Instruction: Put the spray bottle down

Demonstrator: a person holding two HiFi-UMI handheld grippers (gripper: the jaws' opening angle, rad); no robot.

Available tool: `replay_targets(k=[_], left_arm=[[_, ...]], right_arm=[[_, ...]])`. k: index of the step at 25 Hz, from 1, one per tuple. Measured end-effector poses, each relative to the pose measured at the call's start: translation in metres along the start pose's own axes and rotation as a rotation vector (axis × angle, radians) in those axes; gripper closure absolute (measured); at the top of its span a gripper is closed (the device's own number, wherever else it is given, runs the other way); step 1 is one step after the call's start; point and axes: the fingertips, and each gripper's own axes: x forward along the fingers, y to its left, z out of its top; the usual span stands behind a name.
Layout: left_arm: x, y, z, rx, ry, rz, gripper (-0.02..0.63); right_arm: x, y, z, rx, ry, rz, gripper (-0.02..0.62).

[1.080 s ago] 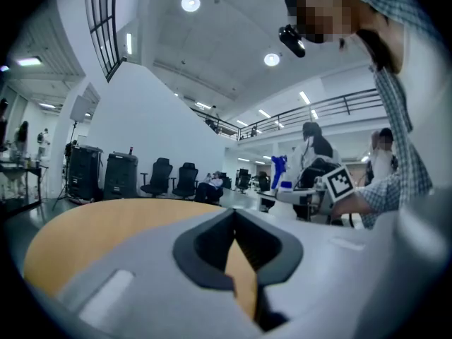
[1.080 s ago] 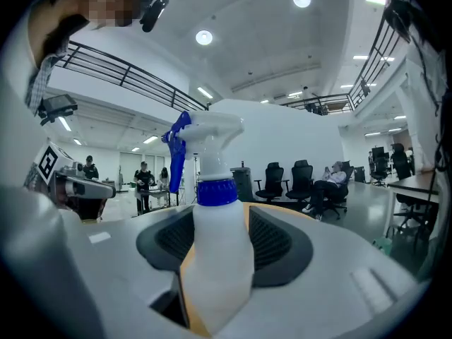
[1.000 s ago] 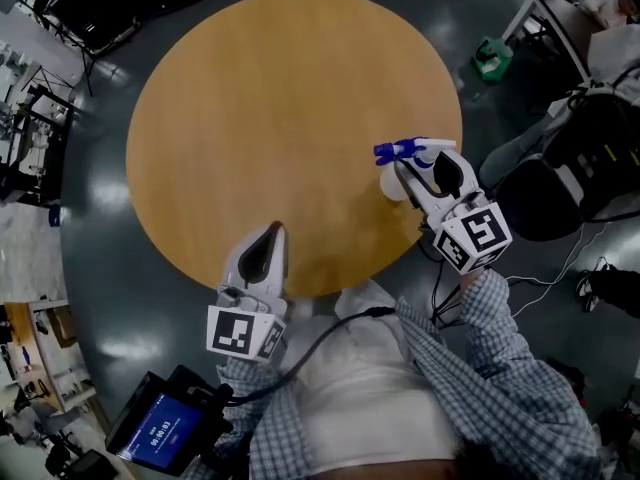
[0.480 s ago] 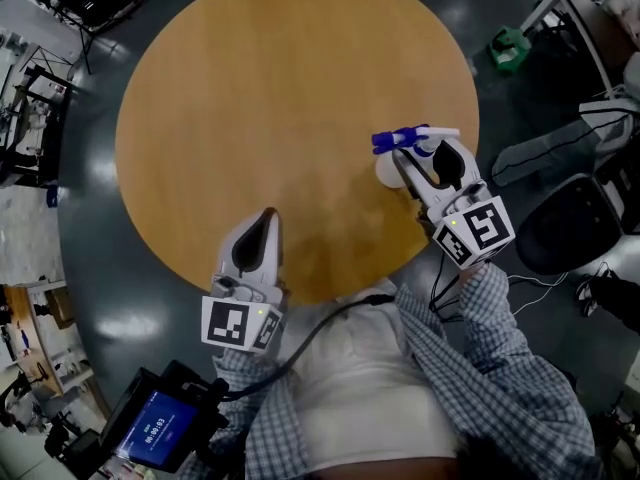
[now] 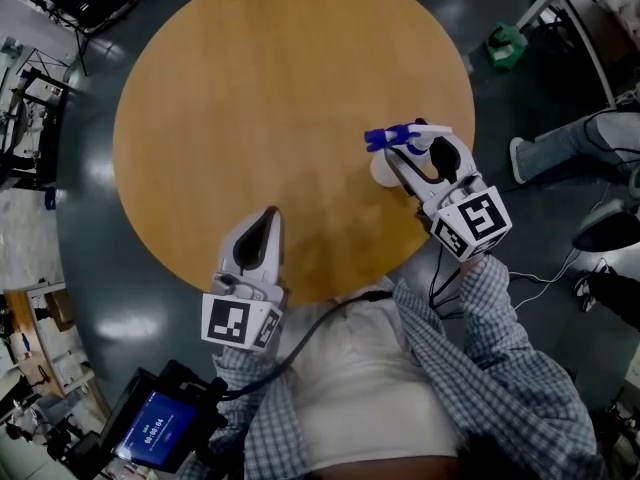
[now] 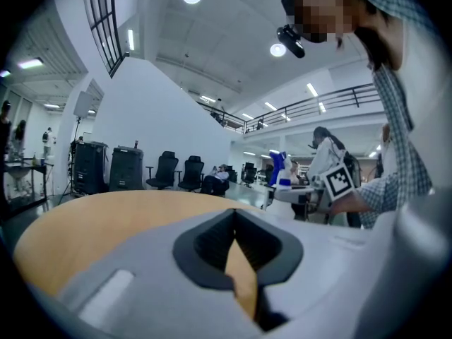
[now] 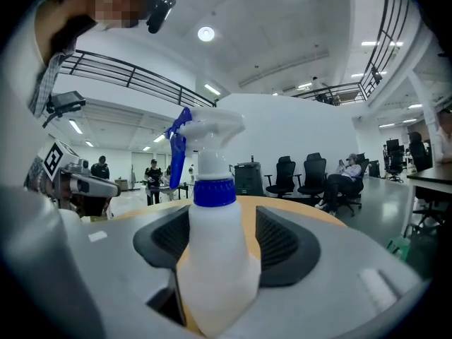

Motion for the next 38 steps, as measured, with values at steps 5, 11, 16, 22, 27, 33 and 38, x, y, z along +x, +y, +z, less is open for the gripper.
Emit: replay_targets(k=[5, 11, 16, 22, 27, 33, 38], left_arm=[[0.001, 0.001, 0.0, 0.014, 0.008, -0.012, 0.607], [-0.002, 0.002, -0.005, 0.008, 0.015, -0.021, 0.607], [-0.002, -0.008, -0.01, 0.009, 0.014, -0.057, 0.607], [0.009, -0.014, -0.013, 0.004, 0.003, -0.111, 0.607], [0.009, -0.02, -0.01, 0.015, -0.004, -0.124, 0.607], [0.012, -0.017, -0.011, 0.03, -0.025, -0.133, 0.607], [0.015, -0.015, -0.009, 0.044, -0.025, -0.13, 0.607]], right_arm=[[0.002, -0.013, -0.012, 0.019, 0.04, -0.047, 0.295], [-0.014, -0.017, -0.016, 0.043, 0.043, -0.094, 0.295], [-0.035, -0.021, -0.021, 0.073, 0.027, -0.18, 0.328], [-0.039, -0.004, -0.009, 0.138, -0.013, -0.146, 0.446], [-0.042, 0.014, -0.008, 0.114, 0.018, -0.143, 0.591], [-0.039, 0.019, -0.014, 0.122, 0.012, -0.147, 0.592], [-0.04, 0.017, -0.013, 0.125, 0.007, -0.154, 0.592]])
